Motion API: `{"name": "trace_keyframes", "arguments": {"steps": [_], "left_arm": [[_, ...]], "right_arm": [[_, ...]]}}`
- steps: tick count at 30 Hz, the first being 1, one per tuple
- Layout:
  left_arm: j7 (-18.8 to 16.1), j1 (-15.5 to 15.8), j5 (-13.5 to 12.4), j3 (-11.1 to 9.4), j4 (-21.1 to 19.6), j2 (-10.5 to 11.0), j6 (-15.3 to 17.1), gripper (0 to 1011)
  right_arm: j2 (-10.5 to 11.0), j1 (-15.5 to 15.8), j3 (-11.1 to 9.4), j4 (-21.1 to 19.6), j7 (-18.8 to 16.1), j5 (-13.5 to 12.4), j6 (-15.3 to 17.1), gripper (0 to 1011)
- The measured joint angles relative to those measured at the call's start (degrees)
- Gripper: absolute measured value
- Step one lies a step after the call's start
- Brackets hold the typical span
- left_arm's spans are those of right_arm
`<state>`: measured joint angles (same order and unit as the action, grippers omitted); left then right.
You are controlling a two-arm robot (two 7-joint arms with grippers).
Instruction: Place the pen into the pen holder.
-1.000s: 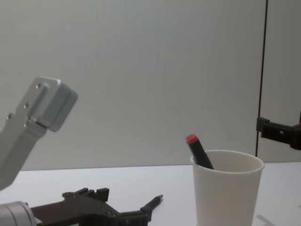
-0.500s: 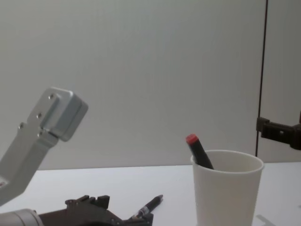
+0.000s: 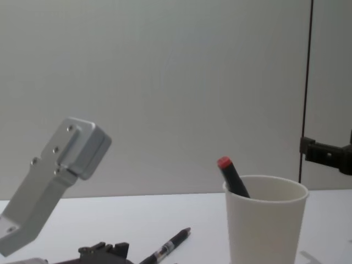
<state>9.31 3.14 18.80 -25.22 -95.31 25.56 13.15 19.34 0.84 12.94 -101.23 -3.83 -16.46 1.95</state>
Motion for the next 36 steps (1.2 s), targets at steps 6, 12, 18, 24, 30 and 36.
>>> {"name": "trace_keyframes", "arguments": {"steps": [6, 12, 18, 24, 30, 36], "left_arm": [[-0.49, -0.42, 0.29, -0.01, 0.03, -0.03, 0.4, 1001], [-1.1, -0.8, 0.74, 0.09, -0.11, 0.07, 0.45, 1001], [-1.46, -1.04, 0.92, 0.18, -0.21, 0.16, 0.5, 1001], [-1.65, -1.19, 1.04, 0.22, -0.28, 0.2, 0.52, 945], [-1.76, -1.3, 1.1, 0.26, -0.34, 0.22, 0.54, 801], [-1.87, -1.36, 1.15, 0.3, -0.35, 0.24, 0.56, 666]], "right_arm": [[0.0, 0.0, 0.0, 0.0, 0.0, 0.0, 0.0, 1001], [0.0, 0.0, 0.0, 0.0, 0.0, 0.0, 0.0, 1001], [0.0, 0.0, 0.0, 0.0, 0.0, 0.0, 0.0, 1002], [0.0, 0.0, 0.0, 0.0, 0.0, 0.0, 0.0, 1001], [0.0, 0.0, 0.0, 0.0, 0.0, 0.0, 0.0, 1002], [0.0, 0.0, 0.0, 0.0, 0.0, 0.0, 0.0, 1001]]}}
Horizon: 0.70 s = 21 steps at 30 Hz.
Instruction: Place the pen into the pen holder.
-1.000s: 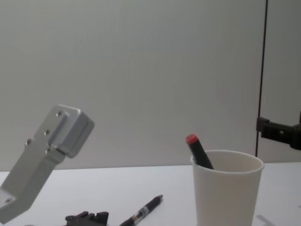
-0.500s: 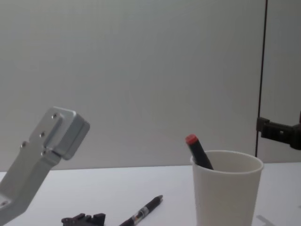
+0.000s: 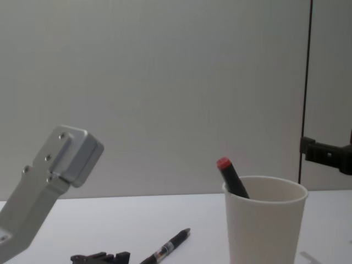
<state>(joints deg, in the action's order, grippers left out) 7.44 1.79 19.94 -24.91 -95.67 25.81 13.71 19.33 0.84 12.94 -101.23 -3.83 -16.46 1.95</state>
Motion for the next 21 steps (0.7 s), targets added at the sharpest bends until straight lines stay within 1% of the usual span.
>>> {"name": "trace_keyframes", "arguments": {"steps": [4, 21], "left_arm": [[-0.06, -0.02, 0.01, 0.01, 0.0, 0.01, 0.01, 617], [-0.18, -0.09, 0.01, 0.01, -0.01, 0.04, 0.05, 501]], "right_arm": [[0.0, 0.0, 0.0, 0.0, 0.0, 0.0, 0.0, 1002], [0.0, 0.0, 0.0, 0.0, 0.0, 0.0, 0.0, 1002]]}}
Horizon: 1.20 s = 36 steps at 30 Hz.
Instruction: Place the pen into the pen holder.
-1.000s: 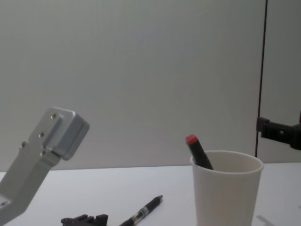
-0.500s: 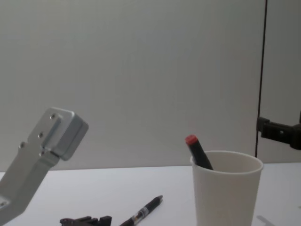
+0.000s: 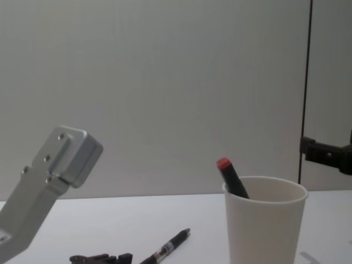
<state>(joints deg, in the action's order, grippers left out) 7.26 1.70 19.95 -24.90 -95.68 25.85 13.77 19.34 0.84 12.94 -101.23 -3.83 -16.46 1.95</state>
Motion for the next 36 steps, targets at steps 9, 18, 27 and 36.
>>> {"name": "trace_keyframes", "arguments": {"steps": [9, 18, 27, 36], "left_arm": [[0.0, -0.01, 0.0, 0.0, 0.01, 0.0, 0.02, 450], [0.0, -0.01, 0.0, 0.0, 0.04, 0.0, 0.04, 389], [0.01, -0.01, -0.01, 0.0, 0.06, 0.0, 0.05, 330], [0.01, -0.01, -0.01, 0.0, 0.04, 0.0, 0.05, 272]], "right_arm": [[0.0, 0.0, 0.0, 0.0, 0.01, 0.0, 0.0, 1001], [0.0, 0.0, 0.0, 0.0, 0.0, 0.0, 0.0, 1002], [0.0, 0.0, 0.0, 0.0, 0.0, 0.0, 0.0, 1002], [0.0, 0.0, 0.0, 0.0, 0.0, 0.0, 0.0, 1002]]}}
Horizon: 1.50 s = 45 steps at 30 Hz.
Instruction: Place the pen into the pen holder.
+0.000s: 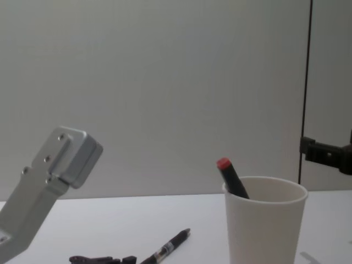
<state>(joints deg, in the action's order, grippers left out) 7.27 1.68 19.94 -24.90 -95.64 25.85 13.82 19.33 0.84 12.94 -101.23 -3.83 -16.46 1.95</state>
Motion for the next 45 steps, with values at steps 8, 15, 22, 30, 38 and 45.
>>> {"name": "trace_keyframes", "arguments": {"steps": [8, 15, 22, 30, 38, 45], "left_arm": [[0.0, 0.0, 0.0, 0.0, 0.0, 0.0, 0.0, 224], [0.0, 0.0, 0.0, 0.0, -0.01, 0.0, 0.0, 197], [0.0, 0.0, 0.0, 0.0, 0.0, 0.0, -0.02, 196], [0.1, 0.0, 0.15, 0.04, 0.05, -0.01, -0.06, 196], [0.96, -0.2, 2.46, 0.72, 0.5, 0.43, -1.36, 195], [0.89, -0.82, 4.02, 1.68, -0.48, 1.39, -3.96, 195]], "right_arm": [[0.0, 0.0, 0.0, 0.0, 0.0, 0.0, 0.0, 1001], [0.0, 0.0, 0.0, 0.0, 0.0, 0.0, 0.0, 1001], [0.0, 0.0, 0.0, 0.0, 0.0, 0.0, 0.0, 1002], [0.0, 0.0, 0.0, 0.0, 0.0, 0.0, 0.0, 1002], [0.0, 0.0, 0.0, 0.0, 0.0, 0.0, 0.0, 1001], [0.0, 0.0, 0.0, 0.0, 0.0, 0.0, 0.0, 1001]]}}
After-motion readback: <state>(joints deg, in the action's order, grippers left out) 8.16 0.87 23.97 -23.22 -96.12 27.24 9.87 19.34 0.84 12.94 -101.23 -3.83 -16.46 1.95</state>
